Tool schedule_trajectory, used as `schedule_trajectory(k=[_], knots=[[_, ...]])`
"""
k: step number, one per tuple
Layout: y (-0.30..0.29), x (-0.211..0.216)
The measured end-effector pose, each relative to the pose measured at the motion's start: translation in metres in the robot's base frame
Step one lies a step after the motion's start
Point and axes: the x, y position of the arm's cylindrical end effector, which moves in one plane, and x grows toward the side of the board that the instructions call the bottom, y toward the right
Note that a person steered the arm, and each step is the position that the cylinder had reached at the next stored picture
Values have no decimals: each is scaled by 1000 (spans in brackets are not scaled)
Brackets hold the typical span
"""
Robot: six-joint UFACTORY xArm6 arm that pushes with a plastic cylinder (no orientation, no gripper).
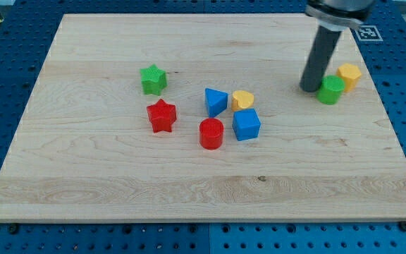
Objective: Push the blue triangle into the yellow heart
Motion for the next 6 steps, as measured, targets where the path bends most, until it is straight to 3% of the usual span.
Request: schedule_trajectory(k=[1,3,4,5,6], knots=[[-16,1],[-187,1],[-238,8],[-235,46],[-215,55]])
